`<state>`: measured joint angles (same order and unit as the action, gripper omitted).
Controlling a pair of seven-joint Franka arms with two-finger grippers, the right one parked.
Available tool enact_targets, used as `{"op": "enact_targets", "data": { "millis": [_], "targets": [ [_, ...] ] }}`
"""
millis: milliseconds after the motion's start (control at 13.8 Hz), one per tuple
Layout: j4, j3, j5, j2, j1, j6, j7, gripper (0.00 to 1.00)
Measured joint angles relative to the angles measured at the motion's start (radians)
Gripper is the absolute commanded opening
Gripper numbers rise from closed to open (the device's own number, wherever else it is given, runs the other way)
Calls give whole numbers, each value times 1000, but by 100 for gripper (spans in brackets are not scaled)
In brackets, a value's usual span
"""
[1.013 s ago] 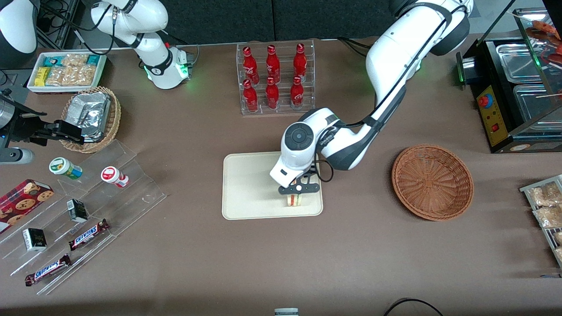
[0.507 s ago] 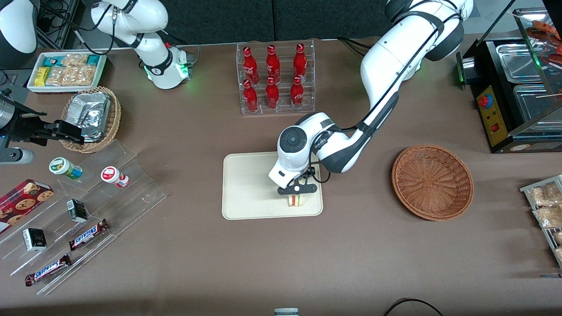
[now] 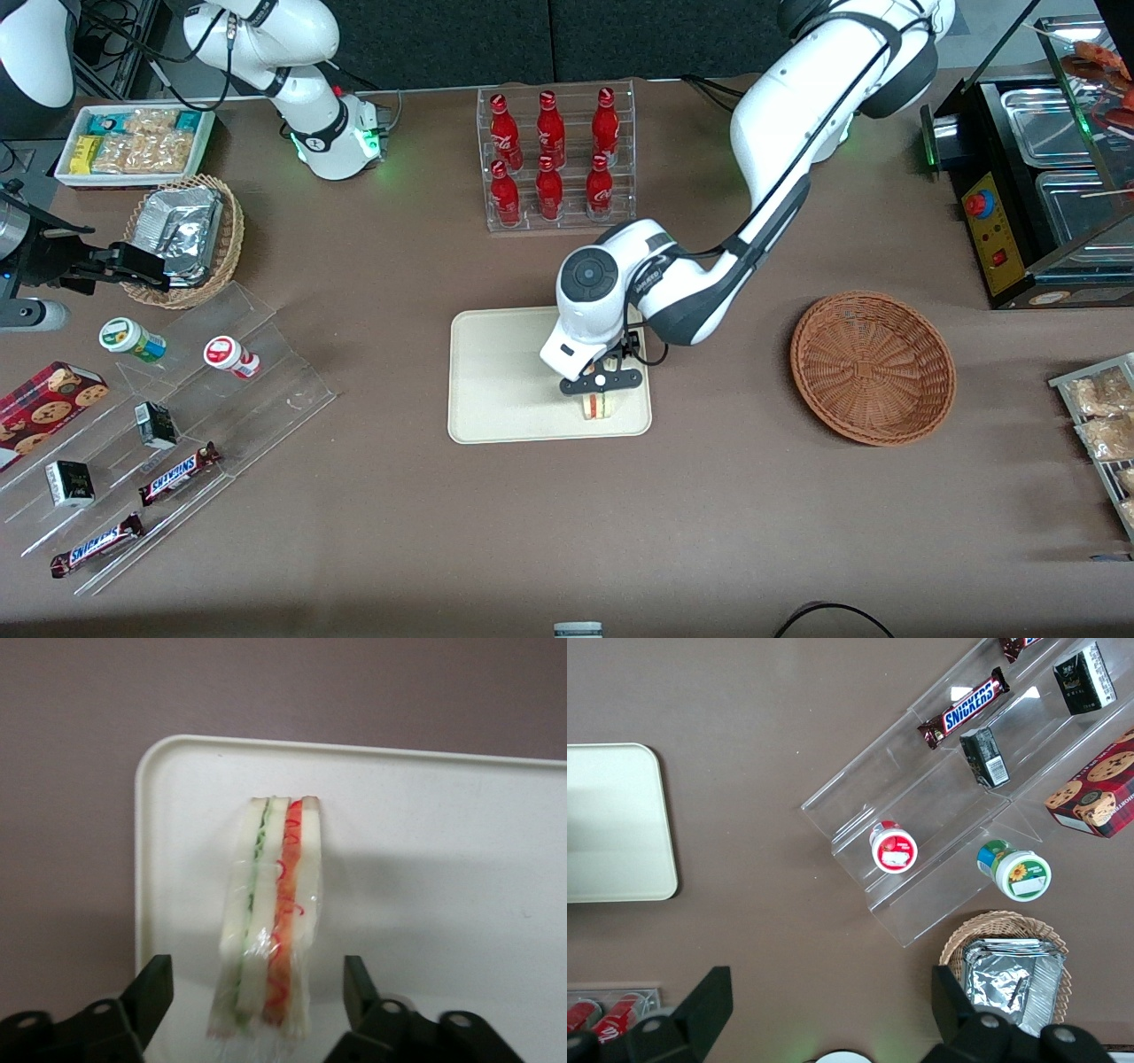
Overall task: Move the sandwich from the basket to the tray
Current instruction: 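Lower the held sandwich onto the cream tray, then open the left gripper and raise it off the sandwich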
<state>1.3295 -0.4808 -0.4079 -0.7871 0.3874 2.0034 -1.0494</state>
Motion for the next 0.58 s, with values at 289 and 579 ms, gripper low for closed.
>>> {"op": "enact_targets", "data": {
  "millis": [289,579],
  "targets": [
    [-71,1,32,151,-2,-142,-9,100],
    [-78,11,89,304,-61,-288,-15,100]
  ]
}}
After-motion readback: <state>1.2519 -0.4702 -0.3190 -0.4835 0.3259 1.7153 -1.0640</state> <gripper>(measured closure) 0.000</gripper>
